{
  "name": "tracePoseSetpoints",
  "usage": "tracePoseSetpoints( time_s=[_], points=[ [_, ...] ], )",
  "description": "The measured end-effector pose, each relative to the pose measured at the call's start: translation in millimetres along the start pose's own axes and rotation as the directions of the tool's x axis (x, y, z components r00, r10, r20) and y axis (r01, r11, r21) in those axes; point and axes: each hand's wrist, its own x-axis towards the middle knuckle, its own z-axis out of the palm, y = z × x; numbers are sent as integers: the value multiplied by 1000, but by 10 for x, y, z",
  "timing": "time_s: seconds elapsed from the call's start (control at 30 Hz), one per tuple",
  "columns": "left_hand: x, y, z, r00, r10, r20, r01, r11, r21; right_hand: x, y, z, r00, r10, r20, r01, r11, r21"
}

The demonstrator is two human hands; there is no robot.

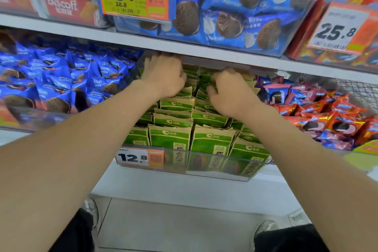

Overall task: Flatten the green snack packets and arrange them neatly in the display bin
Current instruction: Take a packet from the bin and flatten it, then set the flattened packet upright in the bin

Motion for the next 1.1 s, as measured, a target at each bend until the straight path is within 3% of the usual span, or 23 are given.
tracePoseSetpoints(
  time_s=[0.1,0.23,0.3,0.4,0.57,0.83,0.97,1.1],
  points=[
    [-102,-21,-11,992,-69,105,71,997,-21,-157,-47,-56,1000,17,18,-19,996,86],
    [-383,132,-73,970,22,243,-12,999,-41,-386,-107,-319,985,-135,110,113,976,186],
    [-598,251,-125,968,125,217,-111,991,-77,-492,-66,-445,980,-186,75,171,970,172],
    [-897,423,-231,959,273,78,-258,952,-164,-655,56,-592,988,-149,-36,153,975,159],
    [-1230,654,-442,891,454,-15,-447,872,-198,-1105,227,-773,999,-38,-2,37,973,226],
    [-1547,746,-248,944,303,-128,-317,942,-108,-1456,370,-759,989,-144,-21,145,989,23],
    [-1614,889,-116,959,248,-140,-258,964,-58,-1461,383,-659,988,-85,-127,91,995,45],
    [-1581,961,-64,950,263,-166,-279,957,-82,-1359,468,-618,994,-99,-53,103,992,71]
  ],
)
